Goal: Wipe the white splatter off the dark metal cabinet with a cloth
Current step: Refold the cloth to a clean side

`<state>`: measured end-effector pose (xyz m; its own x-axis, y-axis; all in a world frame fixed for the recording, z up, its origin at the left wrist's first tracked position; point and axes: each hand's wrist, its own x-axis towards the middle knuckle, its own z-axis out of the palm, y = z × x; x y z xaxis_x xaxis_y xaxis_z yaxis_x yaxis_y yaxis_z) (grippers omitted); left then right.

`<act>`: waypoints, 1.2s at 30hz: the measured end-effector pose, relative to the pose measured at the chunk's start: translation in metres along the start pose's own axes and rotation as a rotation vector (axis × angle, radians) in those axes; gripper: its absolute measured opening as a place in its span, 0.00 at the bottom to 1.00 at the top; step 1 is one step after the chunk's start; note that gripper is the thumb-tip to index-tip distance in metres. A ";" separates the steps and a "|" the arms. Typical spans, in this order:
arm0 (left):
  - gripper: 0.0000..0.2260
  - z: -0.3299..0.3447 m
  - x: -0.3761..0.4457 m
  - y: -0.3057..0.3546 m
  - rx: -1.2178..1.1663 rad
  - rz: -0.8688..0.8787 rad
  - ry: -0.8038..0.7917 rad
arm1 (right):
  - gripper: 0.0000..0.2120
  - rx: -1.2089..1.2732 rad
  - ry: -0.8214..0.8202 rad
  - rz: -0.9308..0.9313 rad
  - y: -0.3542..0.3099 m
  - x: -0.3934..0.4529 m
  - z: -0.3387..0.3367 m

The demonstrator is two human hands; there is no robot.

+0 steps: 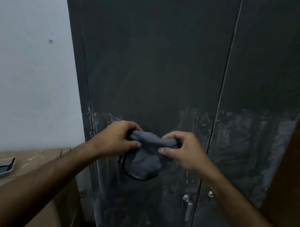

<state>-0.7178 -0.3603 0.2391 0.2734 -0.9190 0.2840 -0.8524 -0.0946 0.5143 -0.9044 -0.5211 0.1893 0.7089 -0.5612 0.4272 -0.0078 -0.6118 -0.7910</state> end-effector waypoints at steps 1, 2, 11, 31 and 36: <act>0.07 -0.003 0.000 -0.002 0.125 0.046 0.031 | 0.09 -0.055 0.019 -0.021 -0.003 0.004 -0.003; 0.03 -0.006 0.000 -0.003 0.213 0.082 0.047 | 0.08 -0.124 0.039 -0.049 -0.007 0.006 -0.006; 0.14 -0.012 -0.014 0.010 -0.974 -0.265 -0.062 | 0.13 0.576 -0.009 0.268 -0.026 0.016 0.012; 0.22 -0.029 -0.041 -0.019 -1.094 -0.156 0.134 | 0.23 0.874 -0.033 0.059 -0.025 0.006 0.023; 0.07 -0.024 -0.048 -0.030 -0.896 -0.093 0.001 | 0.09 0.636 -0.016 0.023 -0.009 -0.002 0.029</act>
<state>-0.6945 -0.3037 0.2295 0.3251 -0.9220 0.2102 -0.1593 0.1657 0.9732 -0.8854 -0.4983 0.1825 0.7240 -0.5591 0.4040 0.3933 -0.1465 -0.9077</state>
